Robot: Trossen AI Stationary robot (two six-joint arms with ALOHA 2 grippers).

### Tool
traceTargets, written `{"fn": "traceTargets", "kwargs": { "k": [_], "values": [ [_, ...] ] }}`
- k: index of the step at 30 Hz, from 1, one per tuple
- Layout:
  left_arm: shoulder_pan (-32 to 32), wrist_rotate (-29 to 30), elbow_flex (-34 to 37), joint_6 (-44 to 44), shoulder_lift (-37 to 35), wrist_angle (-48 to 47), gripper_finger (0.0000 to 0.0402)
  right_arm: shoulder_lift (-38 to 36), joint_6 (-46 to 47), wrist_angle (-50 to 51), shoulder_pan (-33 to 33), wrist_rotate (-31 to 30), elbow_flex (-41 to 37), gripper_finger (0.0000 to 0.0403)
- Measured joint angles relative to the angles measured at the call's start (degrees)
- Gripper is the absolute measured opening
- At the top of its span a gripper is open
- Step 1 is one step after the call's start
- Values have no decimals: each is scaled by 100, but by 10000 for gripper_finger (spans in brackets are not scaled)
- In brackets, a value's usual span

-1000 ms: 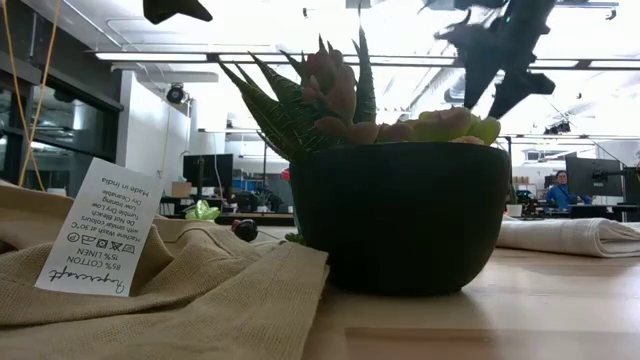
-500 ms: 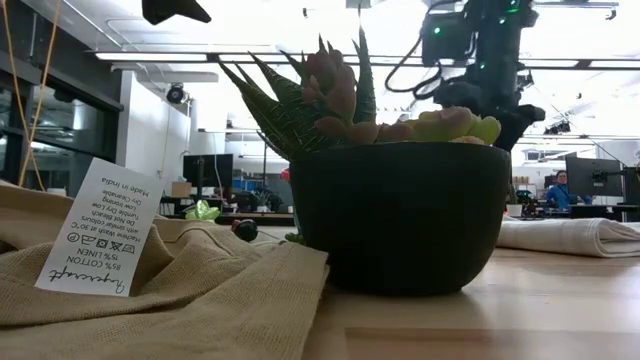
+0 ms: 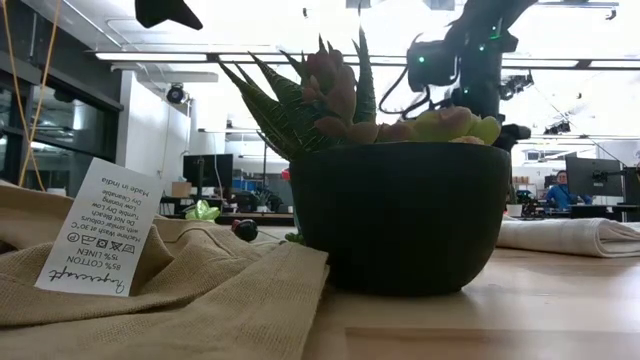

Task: Pick and placing Produce into tupperware
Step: Put the red raspberry into the green basket

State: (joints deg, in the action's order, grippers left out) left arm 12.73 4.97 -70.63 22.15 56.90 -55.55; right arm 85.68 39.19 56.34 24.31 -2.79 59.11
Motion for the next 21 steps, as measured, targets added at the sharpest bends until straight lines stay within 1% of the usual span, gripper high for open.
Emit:
{"fn": "traceTargets", "kwargs": {
  "k": [15, 21],
  "values": [
    [0, 0, 0, 1, 0, 0, 248, 591, -430, -73, 123, 275, 2, 232],
    [0, -2, 0, 15, 0, 0, 248, 696, -526, -160, 127, 324, 2, 232]
  ]
}}
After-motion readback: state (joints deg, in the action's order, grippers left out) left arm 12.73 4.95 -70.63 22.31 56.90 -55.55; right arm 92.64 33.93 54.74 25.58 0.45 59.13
